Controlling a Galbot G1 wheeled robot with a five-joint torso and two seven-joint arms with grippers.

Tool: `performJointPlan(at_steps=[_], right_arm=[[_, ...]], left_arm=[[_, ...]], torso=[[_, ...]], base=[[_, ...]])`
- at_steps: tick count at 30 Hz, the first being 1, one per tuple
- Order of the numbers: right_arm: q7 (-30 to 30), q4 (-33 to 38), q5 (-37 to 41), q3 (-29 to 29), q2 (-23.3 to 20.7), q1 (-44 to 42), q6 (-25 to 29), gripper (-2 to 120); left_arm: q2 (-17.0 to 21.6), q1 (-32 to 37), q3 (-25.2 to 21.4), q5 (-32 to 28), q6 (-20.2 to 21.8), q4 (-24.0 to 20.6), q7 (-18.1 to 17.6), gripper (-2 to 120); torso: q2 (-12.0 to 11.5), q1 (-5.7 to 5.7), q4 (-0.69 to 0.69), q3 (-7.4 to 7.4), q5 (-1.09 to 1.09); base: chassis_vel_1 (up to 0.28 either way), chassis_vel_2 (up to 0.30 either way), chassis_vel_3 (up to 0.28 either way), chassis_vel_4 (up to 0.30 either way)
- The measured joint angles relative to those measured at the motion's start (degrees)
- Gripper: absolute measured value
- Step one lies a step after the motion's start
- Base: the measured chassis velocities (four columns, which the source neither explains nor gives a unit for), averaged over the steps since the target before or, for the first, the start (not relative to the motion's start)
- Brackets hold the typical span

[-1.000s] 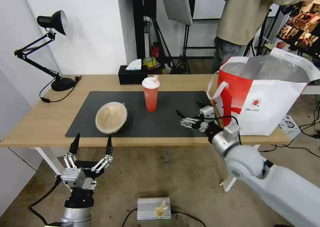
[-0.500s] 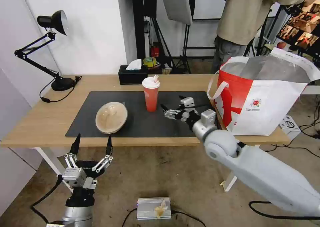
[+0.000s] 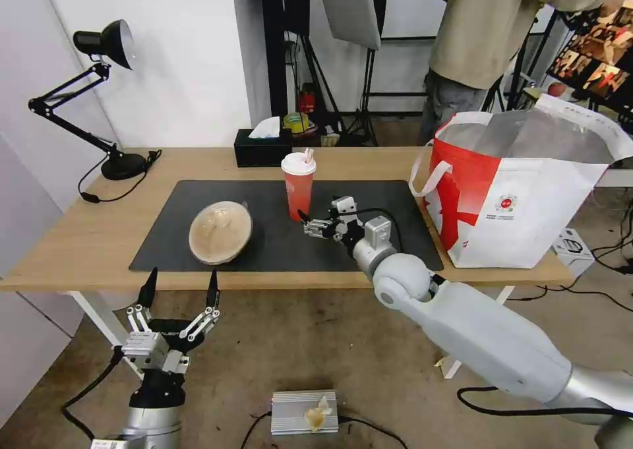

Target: Pick up the trash from the table and place it into the takeout bag.

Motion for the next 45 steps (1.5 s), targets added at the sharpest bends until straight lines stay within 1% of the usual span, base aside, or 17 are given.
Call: performJointPlan(at_steps=[2,3,4,5,17,31,45], right_arm=[[-0.02,-0.14,-0.1,0.0,0.12,-0.01,0.01,100],[-0.07,-1.14,-0.68,-0.04,1.03,-0.1,0.1,100],[-0.07,-1.14,-0.68,-0.04,1.03,-0.1,0.1,100],[-0.2,-2.5,-1.42,-0.05,2.18,-0.1,0.22,100],[-0.91,-8.13,-3.87,0.0,5.76,0.94,1.49,100],[-1.57,-10.65,-5.56,0.47,6.96,1.13,2.56,100],[-1.92,-13.07,-6.25,0.95,8.03,1.94,3.43,100]], left_arm=[[0.01,-0.02,0.0,-0.02,0.0,0.03,0.0,100],[0.05,-0.13,-0.02,-0.07,0.0,0.32,-0.01,100],[0.05,-0.13,-0.02,-0.07,0.0,0.32,-0.01,100],[0.07,-0.17,-0.02,-0.12,0.01,0.46,-0.02,100],[0.09,-0.37,-0.27,-0.65,0.0,0.96,-0.03,100],[0.73,-0.3,-0.74,-1.19,-0.01,1.09,-0.03,100],[1.46,-0.73,-0.69,-1.4,-0.03,2.29,-0.02,100]], torso=[[0.0,0.0,0.0,0.0,0.0],[0.0,0.0,-0.01,0.0,0.0],[0.0,0.0,-0.01,0.0,0.0],[0.0,-0.01,0.0,0.0,0.0],[0.01,0.0,0.0,0.0,0.0],[0.01,0.0,0.0,0.0,0.0],[0.0,0.0,0.0,0.0,0.0]], base=[[0.0,0.0,0.0,0.0],[0.0,0.0,0.0,0.0],[0.0,0.0,0.0,0.0],[0.0,0.0,0.0,0.0],[0.0,0.0,0.0,0.0],[0.0,0.0,0.0,0.0],[0.0,0.0,0.0,0.0]])
